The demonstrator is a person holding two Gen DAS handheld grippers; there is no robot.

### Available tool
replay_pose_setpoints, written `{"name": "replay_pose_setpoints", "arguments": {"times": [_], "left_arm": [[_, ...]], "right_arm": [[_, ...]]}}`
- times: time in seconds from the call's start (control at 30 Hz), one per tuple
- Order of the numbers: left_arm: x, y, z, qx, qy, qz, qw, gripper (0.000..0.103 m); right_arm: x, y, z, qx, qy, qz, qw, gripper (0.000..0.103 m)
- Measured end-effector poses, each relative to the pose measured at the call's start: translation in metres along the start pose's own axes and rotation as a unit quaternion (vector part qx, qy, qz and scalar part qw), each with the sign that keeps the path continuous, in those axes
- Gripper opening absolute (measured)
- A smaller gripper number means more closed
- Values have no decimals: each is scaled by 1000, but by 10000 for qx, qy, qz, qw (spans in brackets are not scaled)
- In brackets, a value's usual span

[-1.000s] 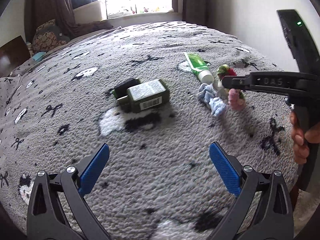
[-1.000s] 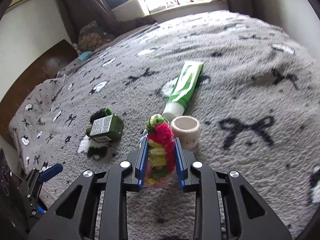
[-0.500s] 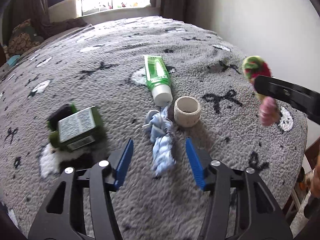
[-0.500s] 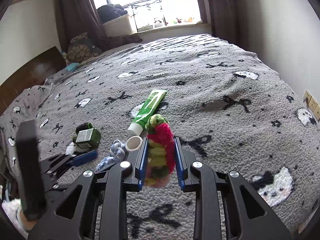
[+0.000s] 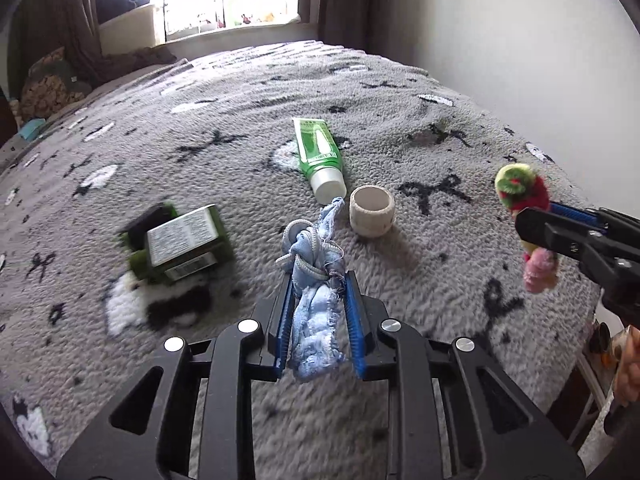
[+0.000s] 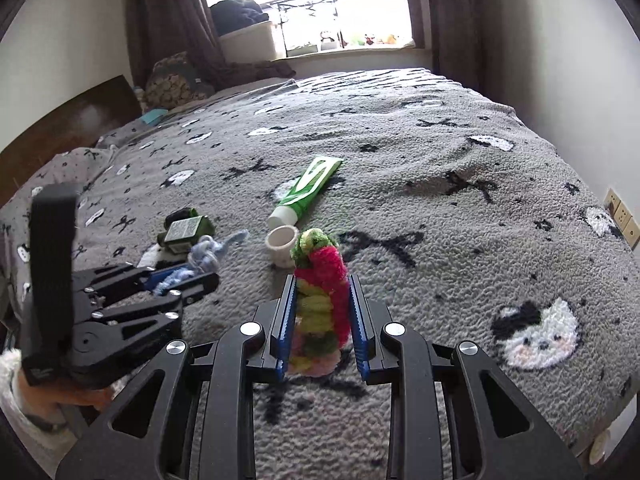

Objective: Collect trash
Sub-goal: 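Lower the cloth and toy below the bed edge and open both tools over the bin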

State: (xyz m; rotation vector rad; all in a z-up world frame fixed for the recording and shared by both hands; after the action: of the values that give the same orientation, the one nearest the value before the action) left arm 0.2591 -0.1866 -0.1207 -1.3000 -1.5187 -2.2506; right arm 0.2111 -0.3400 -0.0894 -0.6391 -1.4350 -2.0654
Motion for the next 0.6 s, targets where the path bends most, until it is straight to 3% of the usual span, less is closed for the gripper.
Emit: {"name": "replay_pose_setpoints", "arguments": {"times": [0.37,0.6], "left_arm": [[121,-68,5,96,170,-602,9980,23],[174,-122,-3,126,217,-799,9965,23]], "right_arm": [[57,-48,37,354,406,-213,9983,26],[89,-91,67,675,817,-205,9942,26]]}}
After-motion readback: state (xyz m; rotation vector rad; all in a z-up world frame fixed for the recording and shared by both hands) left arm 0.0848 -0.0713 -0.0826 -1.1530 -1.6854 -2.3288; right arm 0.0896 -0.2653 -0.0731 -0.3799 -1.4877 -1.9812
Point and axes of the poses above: each gripper's, at about its wrist camera, not at the fingertips, and x roughly against the way its jaws point, z to its left, y to its top, the point moved 5 cm from there along -x, roughly the way its jaws point, and after that the axes turned 13 degrees about -x, right-handed, at the moved point
